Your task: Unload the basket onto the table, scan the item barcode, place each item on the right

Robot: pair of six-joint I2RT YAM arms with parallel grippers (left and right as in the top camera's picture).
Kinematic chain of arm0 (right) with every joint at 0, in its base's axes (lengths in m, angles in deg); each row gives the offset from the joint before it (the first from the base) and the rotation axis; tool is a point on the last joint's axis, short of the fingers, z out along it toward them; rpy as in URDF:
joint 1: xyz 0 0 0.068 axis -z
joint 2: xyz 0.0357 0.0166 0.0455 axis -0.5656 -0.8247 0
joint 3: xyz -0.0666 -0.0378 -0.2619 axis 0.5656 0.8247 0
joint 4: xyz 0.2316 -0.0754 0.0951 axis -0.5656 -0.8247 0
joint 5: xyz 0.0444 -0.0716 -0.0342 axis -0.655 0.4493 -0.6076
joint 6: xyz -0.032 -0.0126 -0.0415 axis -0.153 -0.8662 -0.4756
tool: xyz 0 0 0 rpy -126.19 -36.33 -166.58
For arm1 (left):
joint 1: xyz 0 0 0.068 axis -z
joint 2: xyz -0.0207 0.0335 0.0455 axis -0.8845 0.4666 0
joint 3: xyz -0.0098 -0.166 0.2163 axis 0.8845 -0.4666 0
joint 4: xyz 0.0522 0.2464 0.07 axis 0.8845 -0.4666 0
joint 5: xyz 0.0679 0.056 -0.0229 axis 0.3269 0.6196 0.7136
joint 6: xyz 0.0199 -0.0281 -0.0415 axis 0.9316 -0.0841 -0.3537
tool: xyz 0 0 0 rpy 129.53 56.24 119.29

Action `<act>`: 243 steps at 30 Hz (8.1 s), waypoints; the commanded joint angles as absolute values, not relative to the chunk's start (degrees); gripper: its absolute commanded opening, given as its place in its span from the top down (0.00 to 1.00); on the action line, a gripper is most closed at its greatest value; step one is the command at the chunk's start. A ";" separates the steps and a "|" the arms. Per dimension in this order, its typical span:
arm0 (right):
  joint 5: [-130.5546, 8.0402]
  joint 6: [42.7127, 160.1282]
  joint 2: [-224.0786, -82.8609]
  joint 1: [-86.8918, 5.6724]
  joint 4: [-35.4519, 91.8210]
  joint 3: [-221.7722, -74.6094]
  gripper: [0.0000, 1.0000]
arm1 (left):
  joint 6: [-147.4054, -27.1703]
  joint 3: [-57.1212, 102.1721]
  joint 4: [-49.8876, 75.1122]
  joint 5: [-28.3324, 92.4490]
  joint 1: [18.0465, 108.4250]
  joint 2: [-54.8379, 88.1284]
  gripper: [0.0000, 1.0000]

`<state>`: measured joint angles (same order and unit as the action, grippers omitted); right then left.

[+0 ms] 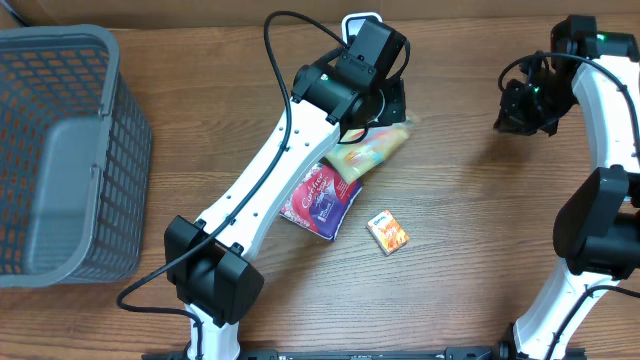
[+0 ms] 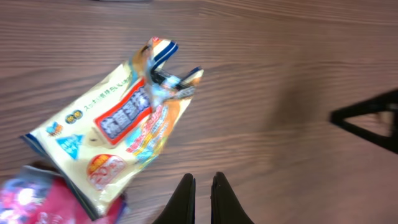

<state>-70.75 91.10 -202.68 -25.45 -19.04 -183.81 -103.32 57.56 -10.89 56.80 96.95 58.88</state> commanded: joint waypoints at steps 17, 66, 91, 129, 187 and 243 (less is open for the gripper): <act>-80.09 94.75 -202.42 -35.75 -10.56 -185.03 0.11 | -108.92 58.63 -22.85 61.19 84.89 57.38 0.47; -66.34 111.15 -211.77 -48.88 19.10 -172.90 0.96 | -107.32 57.76 -28.07 61.06 81.50 63.80 0.04; -14.73 116.50 -201.98 -39.42 -23.45 -182.84 0.96 | -107.14 57.76 -27.99 61.08 81.83 63.89 0.03; -38.95 110.99 -202.05 -45.36 -21.81 -181.51 0.96 | -99.41 57.76 -24.03 46.79 83.62 68.13 0.80; -77.81 95.74 -202.05 -39.77 -22.27 -189.29 0.41 | -96.24 57.63 -9.61 25.30 94.55 83.63 0.96; -73.16 91.65 -196.01 -27.73 -4.94 -163.37 0.96 | -95.87 61.67 -21.58 27.45 87.46 83.65 0.96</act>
